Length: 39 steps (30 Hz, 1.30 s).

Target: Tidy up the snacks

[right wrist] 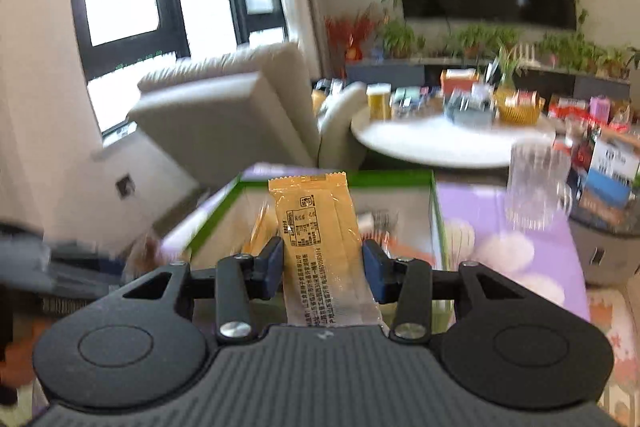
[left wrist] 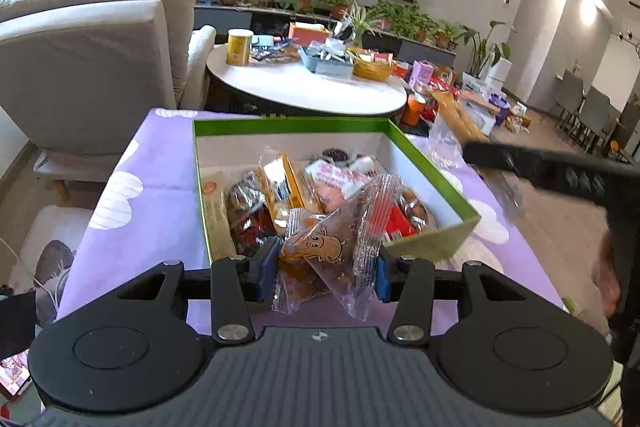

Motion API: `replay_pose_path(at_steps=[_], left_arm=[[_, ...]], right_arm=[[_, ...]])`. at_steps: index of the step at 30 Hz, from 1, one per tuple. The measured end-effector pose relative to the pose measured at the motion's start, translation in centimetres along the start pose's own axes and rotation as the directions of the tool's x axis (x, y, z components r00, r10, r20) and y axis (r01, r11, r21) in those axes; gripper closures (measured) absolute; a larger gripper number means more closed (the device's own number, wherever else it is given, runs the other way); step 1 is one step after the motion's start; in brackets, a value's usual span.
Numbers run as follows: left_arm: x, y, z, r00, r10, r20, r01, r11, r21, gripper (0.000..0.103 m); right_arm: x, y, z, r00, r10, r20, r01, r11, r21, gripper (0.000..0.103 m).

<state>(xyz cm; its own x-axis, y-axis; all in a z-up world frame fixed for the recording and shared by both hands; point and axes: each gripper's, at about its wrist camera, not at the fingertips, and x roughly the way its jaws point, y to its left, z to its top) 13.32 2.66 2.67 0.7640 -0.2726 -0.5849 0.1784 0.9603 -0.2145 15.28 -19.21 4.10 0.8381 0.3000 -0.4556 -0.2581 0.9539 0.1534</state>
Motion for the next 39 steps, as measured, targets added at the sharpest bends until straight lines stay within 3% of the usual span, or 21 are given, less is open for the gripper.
replay_pose_path(at_steps=[7,9,12,13,18,24,28,30,33,39], left_arm=[[0.0,0.1,0.6,1.000,0.011,0.016,-0.011,1.000,-0.003,0.060],[0.2,0.2,0.6,1.000,0.016,0.011,-0.016,1.000,-0.004,0.060],[1.0,0.4,0.8,1.000,0.020,-0.013,-0.020,1.000,0.001,0.060],[1.3,0.5,0.9,1.000,0.022,-0.021,-0.022,1.000,-0.002,0.060],[2.9,0.7,1.5,0.999,0.017,-0.039,-0.018,1.000,-0.018,0.060],[4.5,0.6,3.7,0.999,0.042,-0.025,-0.042,0.999,-0.002,0.059],[6.1,-0.2,5.1,0.999,0.031,-0.026,-0.031,1.000,-0.002,0.054],[7.3,-0.7,5.3,0.996,0.062,-0.066,-0.062,0.998,0.001,0.054],[7.7,-1.1,4.5,0.994,0.052,-0.092,-0.053,0.999,-0.006,0.053],[6.4,-0.6,3.5,0.996,0.053,-0.072,-0.053,0.999,0.003,0.053]], right_arm=[[4.6,0.6,1.7,0.997,-0.066,0.032,0.068,0.997,-0.045,0.047],[5.5,0.2,1.3,0.992,-0.114,0.046,0.115,0.993,-0.034,0.022],[4.5,-0.4,-0.6,0.965,-0.230,0.126,0.232,0.973,0.004,0.003],[4.1,-0.5,-1.3,0.961,-0.243,0.135,0.243,0.970,0.014,0.001],[3.4,-2.6,-4.9,0.979,-0.204,0.018,0.202,0.977,0.067,0.000],[0.8,-4.0,-8.5,0.967,-0.250,-0.046,0.254,0.959,0.123,0.000],[0.2,-4.3,-8.6,0.963,-0.258,-0.077,0.268,0.947,0.176,0.000],[0.5,-4.5,-8.3,0.964,-0.252,-0.085,0.265,0.942,0.208,0.000],[0.5,-4.6,-8.2,0.971,-0.225,-0.079,0.238,0.938,0.251,0.000],[0.6,-3.5,-8.1,0.977,-0.201,-0.072,0.211,0.957,0.200,0.000]])
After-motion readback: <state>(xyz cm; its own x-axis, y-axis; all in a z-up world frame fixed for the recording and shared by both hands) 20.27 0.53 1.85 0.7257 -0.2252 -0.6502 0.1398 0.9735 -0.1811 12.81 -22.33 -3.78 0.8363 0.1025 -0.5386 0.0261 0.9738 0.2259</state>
